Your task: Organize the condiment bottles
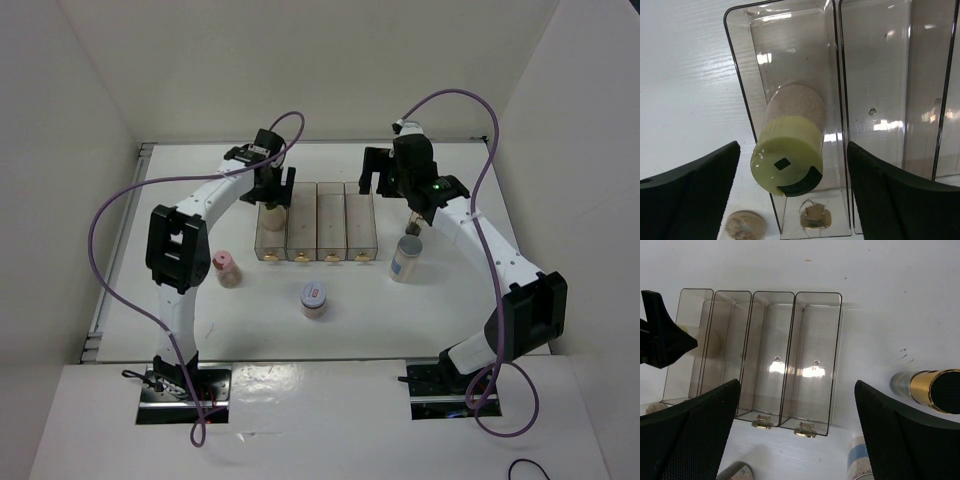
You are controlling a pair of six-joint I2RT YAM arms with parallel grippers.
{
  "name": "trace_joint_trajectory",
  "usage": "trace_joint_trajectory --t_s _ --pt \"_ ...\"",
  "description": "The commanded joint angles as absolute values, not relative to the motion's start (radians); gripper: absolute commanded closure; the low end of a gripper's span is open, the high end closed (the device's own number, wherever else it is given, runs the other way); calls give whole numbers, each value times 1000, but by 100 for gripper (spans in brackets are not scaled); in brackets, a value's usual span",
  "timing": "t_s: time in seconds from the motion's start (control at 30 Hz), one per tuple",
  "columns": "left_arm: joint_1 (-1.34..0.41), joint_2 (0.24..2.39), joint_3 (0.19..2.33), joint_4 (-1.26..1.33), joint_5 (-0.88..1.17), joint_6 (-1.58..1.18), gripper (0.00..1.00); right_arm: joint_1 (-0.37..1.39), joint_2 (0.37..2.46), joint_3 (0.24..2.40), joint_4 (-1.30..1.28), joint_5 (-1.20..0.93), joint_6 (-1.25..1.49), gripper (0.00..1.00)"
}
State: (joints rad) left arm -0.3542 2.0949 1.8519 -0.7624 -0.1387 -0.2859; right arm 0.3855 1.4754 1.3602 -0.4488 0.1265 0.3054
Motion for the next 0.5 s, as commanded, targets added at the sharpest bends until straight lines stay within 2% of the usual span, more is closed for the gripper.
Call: trace_joint_trajectory --t_s 0.0,0.07,0.3,0.43,0.47 --pt "-353 2060 1853 -767 -152 -284 5 382 1463 1356 -394 120 305 1" --pt "-353 2028 1890 -790 -143 -293 0 382 1463 1356 -394 120 305 1" --pt "-353 1779 1933 -917 -121 -328 0 382 1463 1356 -394 110 305 1" --pt "-353 1606 1800 -972 -143 -386 0 382 1463 1356 -394 110 305 1" --pt "-329 1541 1705 -982 -156 -420 0 382 1463 1356 -394 101 305 1"
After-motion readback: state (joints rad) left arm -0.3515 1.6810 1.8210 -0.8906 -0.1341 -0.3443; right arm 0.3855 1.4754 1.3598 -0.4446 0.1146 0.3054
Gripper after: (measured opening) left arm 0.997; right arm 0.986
